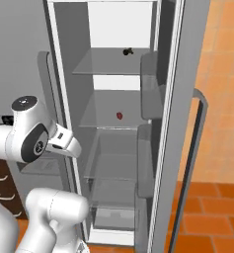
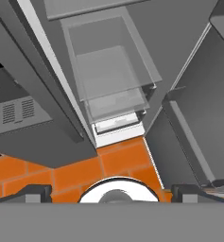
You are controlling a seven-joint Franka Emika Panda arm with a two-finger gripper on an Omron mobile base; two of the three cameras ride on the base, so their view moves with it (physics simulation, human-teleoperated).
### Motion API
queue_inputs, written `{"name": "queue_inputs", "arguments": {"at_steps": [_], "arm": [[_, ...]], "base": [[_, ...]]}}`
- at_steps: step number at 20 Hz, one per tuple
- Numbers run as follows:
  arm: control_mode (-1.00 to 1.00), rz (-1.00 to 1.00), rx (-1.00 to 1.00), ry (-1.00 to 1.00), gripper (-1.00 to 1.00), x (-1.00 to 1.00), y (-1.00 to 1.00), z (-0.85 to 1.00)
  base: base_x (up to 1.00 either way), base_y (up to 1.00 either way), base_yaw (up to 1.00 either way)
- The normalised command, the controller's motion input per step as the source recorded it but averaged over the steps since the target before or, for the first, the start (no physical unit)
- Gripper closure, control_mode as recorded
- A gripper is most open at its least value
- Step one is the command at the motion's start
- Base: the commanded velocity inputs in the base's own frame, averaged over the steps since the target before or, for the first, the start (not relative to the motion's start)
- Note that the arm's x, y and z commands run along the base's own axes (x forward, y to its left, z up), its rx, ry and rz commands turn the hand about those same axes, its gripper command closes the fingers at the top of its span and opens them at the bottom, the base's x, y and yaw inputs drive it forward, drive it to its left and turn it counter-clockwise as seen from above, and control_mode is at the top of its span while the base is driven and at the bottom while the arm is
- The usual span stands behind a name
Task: Take the strawberry from the fridge and place it on top of the pancake, located on the dining counter.
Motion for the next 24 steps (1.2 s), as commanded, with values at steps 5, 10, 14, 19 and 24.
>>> {"name": "queue_inputs", "arguments": {"at_steps": [5, 10, 14, 19, 24], "arm": [[1.0, 0.0, 0.0, 0.0, -1.0, 0.0, 0.0, 0.0], [1.0, 0.0, 0.0, 0.0, -1.0, 0.0, 0.0, 0.0], [1.0, 0.0, 0.0, 0.0, -1.0, 0.0, 0.0, 0.0], [1.0, 0.0, 0.0, 0.0, -1.0, 0.0, 0.0, 0.0], [1.0, 0.0, 0.0, 0.0, -1.0, 0.0, 0.0, 0.0]], "base": [[0.24, -0.26, 0.14], [0.04, -0.4, 0.05], [0.04, -0.43, 0.0], [0.44, -0.14, 0.01], [0.56, -0.13, 0.02]]}}
